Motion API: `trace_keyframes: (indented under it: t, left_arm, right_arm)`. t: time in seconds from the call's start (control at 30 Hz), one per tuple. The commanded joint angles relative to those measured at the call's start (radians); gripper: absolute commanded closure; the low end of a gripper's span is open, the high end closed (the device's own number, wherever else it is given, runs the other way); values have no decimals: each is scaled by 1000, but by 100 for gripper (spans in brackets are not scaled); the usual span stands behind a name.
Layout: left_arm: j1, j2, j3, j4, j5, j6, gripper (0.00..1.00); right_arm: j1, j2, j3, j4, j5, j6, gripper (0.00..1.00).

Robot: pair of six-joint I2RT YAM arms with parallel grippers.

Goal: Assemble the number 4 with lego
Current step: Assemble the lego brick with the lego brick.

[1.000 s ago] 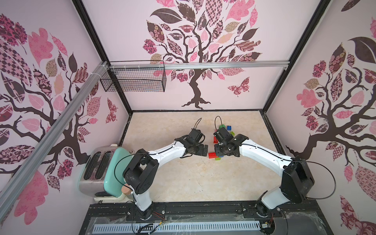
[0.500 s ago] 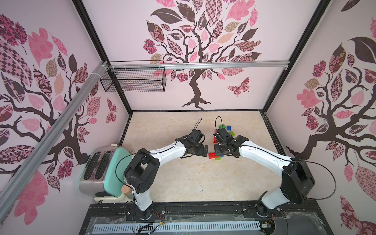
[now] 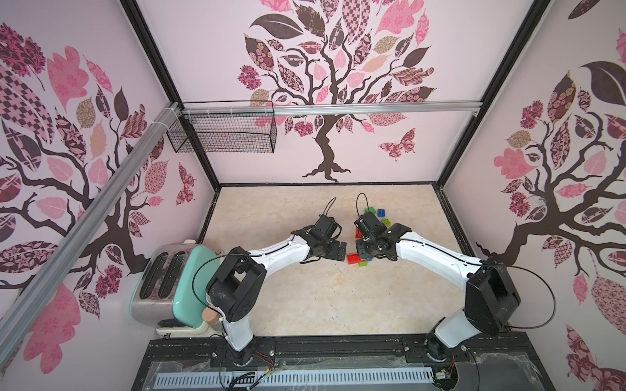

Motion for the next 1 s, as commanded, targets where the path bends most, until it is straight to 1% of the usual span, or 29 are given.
trace_keyframes:
  t: [0.0, 0.07, 0.27, 0.33, 0.43, 0.47, 0.6, 0.73, 0.97]
  left_arm:
    - [3, 5, -41, 25, -3, 7, 2]
    - [3, -5, -49, 32, -6, 4, 2]
    - [3, -11, -55, 39, 2, 14, 2]
    - [2, -7, -53, 40, 11, 12, 2]
    - [3, -1, -52, 39, 19, 12, 2]
    - [2, 0, -51, 40, 20, 11, 2]
    - [3, -1, -48, 33, 21, 14, 2]
    - [3, -3, -43, 28, 20, 15, 2]
    - [3, -9, -42, 17, 10, 16, 2]
  right_arm:
    - [1, 118, -116, -200, -85, -7, 100]
    - [1, 112, -112, -190, -86, 3, 100]
    - [0, 86, -79, -165, -76, 14, 87]
    - [1, 74, -61, -153, -69, 23, 82]
    - [1, 52, -32, -121, -69, 43, 69]
    - [0, 43, -22, -104, -70, 50, 66]
    - [1, 24, 16, -77, -62, 60, 61]
    - [1, 7, 65, -82, -33, 54, 51]
    - [0, -66, 133, -88, 12, 35, 32]
